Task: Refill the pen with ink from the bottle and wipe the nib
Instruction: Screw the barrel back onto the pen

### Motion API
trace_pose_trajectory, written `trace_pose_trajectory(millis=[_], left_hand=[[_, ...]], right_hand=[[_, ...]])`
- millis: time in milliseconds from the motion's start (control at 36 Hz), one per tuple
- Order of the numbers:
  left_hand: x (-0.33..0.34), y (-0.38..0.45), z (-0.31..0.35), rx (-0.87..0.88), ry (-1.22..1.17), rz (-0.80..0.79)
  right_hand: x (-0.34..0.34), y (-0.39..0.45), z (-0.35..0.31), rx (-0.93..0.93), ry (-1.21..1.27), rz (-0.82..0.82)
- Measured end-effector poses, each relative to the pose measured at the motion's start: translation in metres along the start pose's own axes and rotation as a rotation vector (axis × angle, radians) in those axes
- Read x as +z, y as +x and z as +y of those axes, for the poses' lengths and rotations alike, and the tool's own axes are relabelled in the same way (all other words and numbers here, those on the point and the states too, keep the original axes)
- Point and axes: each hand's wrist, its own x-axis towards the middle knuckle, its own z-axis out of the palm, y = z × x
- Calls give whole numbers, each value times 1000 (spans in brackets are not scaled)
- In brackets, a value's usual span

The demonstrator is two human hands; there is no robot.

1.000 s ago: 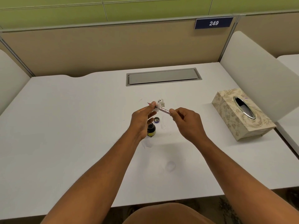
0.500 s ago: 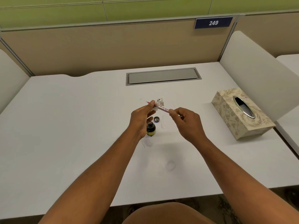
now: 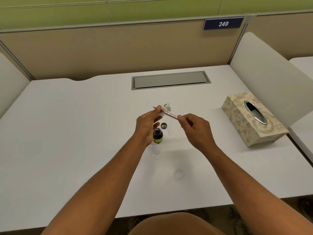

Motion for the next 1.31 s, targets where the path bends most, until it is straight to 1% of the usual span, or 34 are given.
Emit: trace_pose_trajectory(millis=[111, 278, 361, 472, 528, 639, 722, 861, 1000, 1194, 1306], left_hand=[[-1, 1, -2, -5, 0, 25], [3, 0, -2, -11, 8, 2], [3, 0, -2, -4, 13, -17], [5, -1, -1, 16, 34, -44], [6, -1, -2, 25, 45, -30], [6, 1, -3, 29, 50, 5], [7, 2, -3, 26, 56, 10], [8, 3, -2, 12, 48, -3], [8, 4, -2, 12, 42, -30], [8, 7, -1, 5, 55, 12], [7, 7, 0, 0, 46, 9]], right_hand=[[-1, -3, 0, 24, 90, -7], [-1, -2, -1, -39, 19, 29], [-1, 0, -1, -20, 7, 26], [0, 1, -1, 52, 33, -33], [1, 2, 1, 78, 50, -57], [0, 1, 5, 86, 79, -43], [0, 0, 4, 64, 110, -23], [0, 4, 4, 32, 71, 1], [0, 6, 3, 37, 24, -34], [0, 6, 2, 45, 76, -29], [-1, 7, -4, 8, 32, -19]])
